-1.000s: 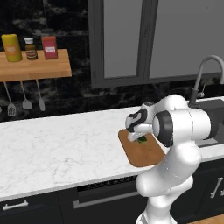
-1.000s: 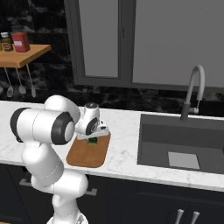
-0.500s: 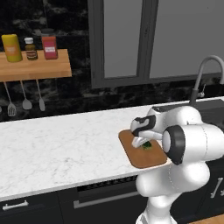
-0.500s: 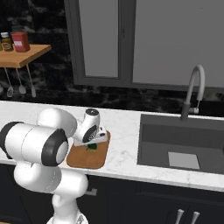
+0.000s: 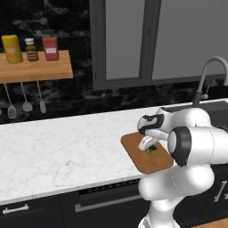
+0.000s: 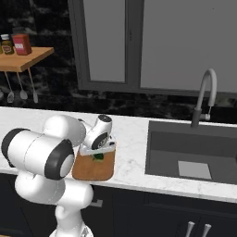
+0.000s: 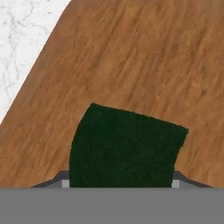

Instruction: Pick up the sponge from the counter and clean the cutting board by briefly scrubbing or pressing down on the cutting board. Once finished, release the sponge.

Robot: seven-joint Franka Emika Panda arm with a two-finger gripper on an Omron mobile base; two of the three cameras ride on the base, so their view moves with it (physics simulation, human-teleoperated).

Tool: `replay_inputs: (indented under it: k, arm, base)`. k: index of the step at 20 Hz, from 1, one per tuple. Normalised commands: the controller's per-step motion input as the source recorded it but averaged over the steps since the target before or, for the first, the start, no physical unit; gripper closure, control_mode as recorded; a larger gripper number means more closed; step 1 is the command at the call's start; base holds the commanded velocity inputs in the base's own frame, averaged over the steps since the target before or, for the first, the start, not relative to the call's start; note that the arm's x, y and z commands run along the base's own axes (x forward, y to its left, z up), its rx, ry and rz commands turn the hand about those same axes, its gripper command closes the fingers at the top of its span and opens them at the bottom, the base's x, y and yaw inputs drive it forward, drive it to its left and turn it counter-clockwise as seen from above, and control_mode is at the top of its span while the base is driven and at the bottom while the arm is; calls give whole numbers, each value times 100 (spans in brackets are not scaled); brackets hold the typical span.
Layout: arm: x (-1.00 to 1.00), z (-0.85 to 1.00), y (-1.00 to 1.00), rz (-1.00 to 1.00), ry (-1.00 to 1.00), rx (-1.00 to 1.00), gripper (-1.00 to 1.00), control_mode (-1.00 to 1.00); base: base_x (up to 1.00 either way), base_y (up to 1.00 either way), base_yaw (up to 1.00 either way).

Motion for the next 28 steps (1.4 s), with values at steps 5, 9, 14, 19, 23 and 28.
replay_inputs:
  k: [5,9,14,19,23,28]
  arm:
    - [-83,-28,-5,23,1,0,100,-100]
    - [-80,-8,-13,14,-7,-4,100,-100]
    - [-57,0,-15,4,-23,-5,100,-100]
    - [-79,0,-21,10,-10,-1,100,-100]
    - [-30,-5,-24,10,-5,0,100,-100]
    - [19,-3,-18,11,-1,0,100,-100]
  base:
    - [0,0,0]
    - [0,0,0]
    - [0,0,0]
    - [0,0,0]
    - [0,0,0]
    - [0,0,0]
